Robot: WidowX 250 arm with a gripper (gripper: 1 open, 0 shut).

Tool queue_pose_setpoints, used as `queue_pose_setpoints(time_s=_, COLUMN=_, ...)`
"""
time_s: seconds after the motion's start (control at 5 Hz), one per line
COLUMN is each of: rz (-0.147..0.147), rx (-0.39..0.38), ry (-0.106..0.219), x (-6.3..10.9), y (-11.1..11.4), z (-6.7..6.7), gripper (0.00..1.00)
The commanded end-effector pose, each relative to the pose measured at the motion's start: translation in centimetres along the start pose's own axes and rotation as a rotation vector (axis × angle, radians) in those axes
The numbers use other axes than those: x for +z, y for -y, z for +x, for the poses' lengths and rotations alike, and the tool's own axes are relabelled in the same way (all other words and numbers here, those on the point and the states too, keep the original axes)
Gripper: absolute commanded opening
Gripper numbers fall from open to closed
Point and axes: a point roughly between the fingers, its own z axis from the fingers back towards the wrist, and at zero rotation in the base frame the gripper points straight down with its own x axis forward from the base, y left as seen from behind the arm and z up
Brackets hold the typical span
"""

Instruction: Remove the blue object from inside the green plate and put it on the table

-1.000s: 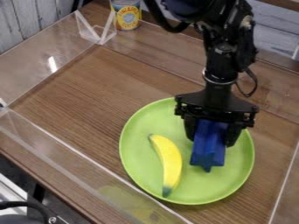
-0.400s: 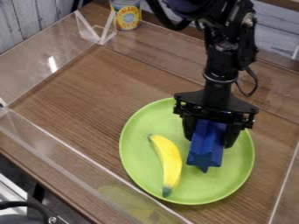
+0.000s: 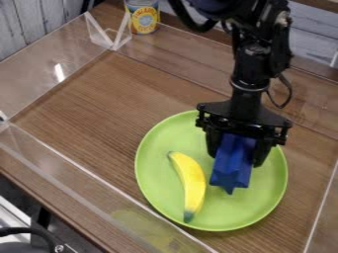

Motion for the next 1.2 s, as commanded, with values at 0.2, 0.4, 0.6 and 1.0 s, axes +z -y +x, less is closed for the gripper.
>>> queue_pose_setpoints(time_s=0.2, rz=-0.034, rx=-0.014, ry=0.062, x=2.45, y=0.28, z=0.88, gripper=0.00)
queue_pose_setpoints(time_s=0.4, rz=-0.033, rx=-0.022, ry=0.058, x=2.65, y=0.15, z=0.87, gripper=0.00)
queue_pose_setpoints(time_s=0.6, rz=-0.031, rx=-0.028, ry=0.054, x=2.84, y=-0.02, z=0.84, gripper=0.00)
queue_pose_setpoints(time_s=1.0, rz=-0.029, rx=-0.042, ry=0.047, x=3.21, y=-0.38, z=0.81, gripper=0.00)
